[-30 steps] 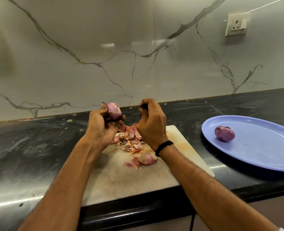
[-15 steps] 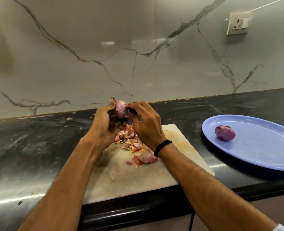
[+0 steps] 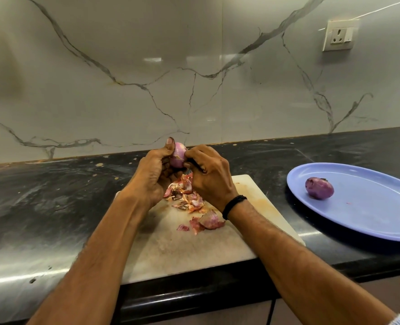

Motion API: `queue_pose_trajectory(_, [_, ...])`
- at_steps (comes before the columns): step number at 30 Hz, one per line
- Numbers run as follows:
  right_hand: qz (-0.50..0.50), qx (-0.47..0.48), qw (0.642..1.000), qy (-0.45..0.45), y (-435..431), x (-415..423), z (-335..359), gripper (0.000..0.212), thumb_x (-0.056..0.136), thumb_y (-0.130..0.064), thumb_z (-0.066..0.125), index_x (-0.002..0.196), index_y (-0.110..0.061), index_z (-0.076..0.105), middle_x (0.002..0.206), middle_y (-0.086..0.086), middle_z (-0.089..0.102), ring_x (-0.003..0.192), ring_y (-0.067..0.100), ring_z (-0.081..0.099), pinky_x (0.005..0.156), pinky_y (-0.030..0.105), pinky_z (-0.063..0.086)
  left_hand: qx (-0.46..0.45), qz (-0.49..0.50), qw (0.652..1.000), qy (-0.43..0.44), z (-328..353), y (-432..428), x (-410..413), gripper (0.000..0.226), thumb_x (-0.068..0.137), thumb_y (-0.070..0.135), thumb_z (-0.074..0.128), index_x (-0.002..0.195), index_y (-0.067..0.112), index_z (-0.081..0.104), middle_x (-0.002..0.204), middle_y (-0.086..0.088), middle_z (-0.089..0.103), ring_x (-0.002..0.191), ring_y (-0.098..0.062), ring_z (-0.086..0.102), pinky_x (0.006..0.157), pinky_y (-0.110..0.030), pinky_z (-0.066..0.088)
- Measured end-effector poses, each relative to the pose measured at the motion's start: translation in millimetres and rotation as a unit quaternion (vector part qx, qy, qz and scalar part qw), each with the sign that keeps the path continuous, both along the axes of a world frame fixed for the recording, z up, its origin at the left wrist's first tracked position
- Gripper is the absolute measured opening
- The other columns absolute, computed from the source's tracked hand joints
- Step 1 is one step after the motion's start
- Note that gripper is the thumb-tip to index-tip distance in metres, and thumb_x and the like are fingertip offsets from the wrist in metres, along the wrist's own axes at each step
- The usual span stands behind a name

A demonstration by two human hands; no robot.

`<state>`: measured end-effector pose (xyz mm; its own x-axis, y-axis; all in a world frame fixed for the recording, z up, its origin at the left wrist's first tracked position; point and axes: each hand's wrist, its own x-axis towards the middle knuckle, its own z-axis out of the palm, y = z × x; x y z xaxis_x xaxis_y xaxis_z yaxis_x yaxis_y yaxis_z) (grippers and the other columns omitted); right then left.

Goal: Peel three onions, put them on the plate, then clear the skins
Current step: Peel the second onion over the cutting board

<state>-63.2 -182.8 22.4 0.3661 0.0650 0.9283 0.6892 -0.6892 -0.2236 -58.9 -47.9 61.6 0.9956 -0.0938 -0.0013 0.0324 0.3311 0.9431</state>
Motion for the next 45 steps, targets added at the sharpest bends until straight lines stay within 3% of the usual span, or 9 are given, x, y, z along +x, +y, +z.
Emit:
queue_pose_trajectory(6, [-0.005, -0.006, 1.000, 0.002, 3, -1, 1, 0.016, 0.076, 0.011, 0.062, 0.088, 0.002, 0.065, 0.085, 0.012, 0.063, 0.076, 0.023, 0.057, 0.070, 0.034, 0.053, -0.048, 0.020, 0.998, 0.035, -2, -2, 2, 0.051, 0.090, 0.043, 0.069, 0.117, 0.000, 0.067, 0.090, -0.015, 0.075, 0.072, -0.022, 0.072, 0.061, -0.030, 0.059])
queue_pose_trajectory(10, [0.010, -0.029, 0.999, -0.017, 10, -9, 2, 0.018, 0.086, -0.010, 0.052, 0.091, 0.001, 0.065, 0.086, 0.012, 0.064, 0.079, 0.019, 0.056, 0.074, 0.025, 0.052, -0.090, 0.061, 0.993, 0.049, -1, -1, 5, 0.048, 0.090, 0.036, 0.071, 0.121, 0.000, 0.063, 0.105, -0.018, 0.072, 0.081, -0.022, 0.071, 0.061, -0.031, 0.060])
queue_pose_trajectory(13, [0.027, -0.032, 0.999, -0.004, 16, -12, 2, 0.013, 0.086, -0.008, 0.056, 0.090, 0.000, 0.065, 0.085, 0.010, 0.062, 0.076, 0.017, 0.054, 0.071, 0.024, 0.051, -0.122, 0.090, 0.987, 0.045, 1, 5, 7, 0.046, 0.091, 0.026, 0.072, 0.127, 0.000, 0.059, 0.120, -0.021, 0.067, 0.101, -0.027, 0.070, 0.072, -0.035, 0.061])
queue_pose_trajectory(16, [0.003, 0.033, 0.999, 0.033, 13, -10, 3, 0.025, 0.087, -0.019, 0.048, 0.094, 0.001, 0.062, 0.089, 0.011, 0.062, 0.079, 0.016, 0.055, 0.070, 0.023, 0.051, -0.117, 0.053, 0.991, 0.038, 1, 5, 3, 0.037, 0.094, 0.023, 0.069, 0.122, 0.000, 0.061, 0.114, -0.021, 0.069, 0.101, -0.029, 0.071, 0.082, -0.037, 0.062])
queue_pose_trajectory(20, [-0.051, 0.079, 0.991, 0.092, 4, -5, 2, 0.042, 0.081, 0.004, 0.061, 0.122, -0.002, 0.055, 0.114, 0.015, 0.058, 0.098, 0.014, 0.052, 0.087, 0.015, 0.045, -0.110, 0.026, 0.993, 0.041, 0, 0, 0, 0.035, 0.091, 0.024, 0.071, 0.117, 0.002, 0.063, 0.108, -0.021, 0.072, 0.100, -0.032, 0.073, 0.077, -0.037, 0.063])
queue_pose_trajectory(24, [-0.028, 0.046, 0.996, 0.067, 6, -4, 2, 0.044, 0.082, 0.004, 0.065, 0.125, -0.003, 0.055, 0.114, 0.013, 0.058, 0.099, 0.011, 0.054, 0.085, -0.002, 0.037, -0.099, 0.020, 0.994, 0.034, -1, -2, 1, 0.035, 0.092, 0.028, 0.070, 0.115, 0.001, 0.065, 0.106, -0.020, 0.073, 0.096, -0.028, 0.073, 0.077, -0.036, 0.063])
queue_pose_trajectory(32, [-0.055, 0.034, 0.998, -0.007, 2, -3, 2, 0.021, 0.086, 0.003, 0.067, 0.107, 0.001, 0.067, 0.100, 0.013, 0.064, 0.090, 0.018, 0.060, 0.087, 0.010, 0.045, -0.053, 0.014, 0.998, 0.005, -2, -4, 0, 0.036, 0.092, 0.032, 0.069, 0.112, 0.003, 0.068, 0.099, -0.015, 0.075, 0.086, -0.024, 0.075, 0.069, -0.032, 0.062])
queue_pose_trajectory(40, [-0.042, 0.009, 0.998, 0.036, -3, 2, -2, 0.018, 0.083, -0.002, 0.074, 0.100, 0.001, 0.070, 0.089, 0.012, 0.066, 0.077, 0.018, 0.061, 0.074, 0.018, 0.052, 0.081, 0.050, 0.994, -0.047, -5, 0, 1, 0.028, 0.089, 0.031, 0.072, 0.105, 0.008, 0.071, 0.102, -0.014, 0.074, 0.094, -0.028, 0.071, 0.078, -0.036, 0.061])
queue_pose_trajectory(45, [-0.033, -0.004, 0.998, 0.046, -3, 1, -3, 0.013, 0.082, 0.003, 0.071, 0.095, 0.001, 0.071, 0.086, 0.012, 0.065, 0.075, 0.022, 0.059, 0.065, 0.033, 0.057, 0.089, 0.048, 0.994, -0.033, -4, 1, 0, 0.029, 0.088, 0.033, 0.072, 0.100, 0.006, 0.071, 0.100, -0.016, 0.074, 0.084, -0.025, 0.072, 0.071, -0.032, 0.061])
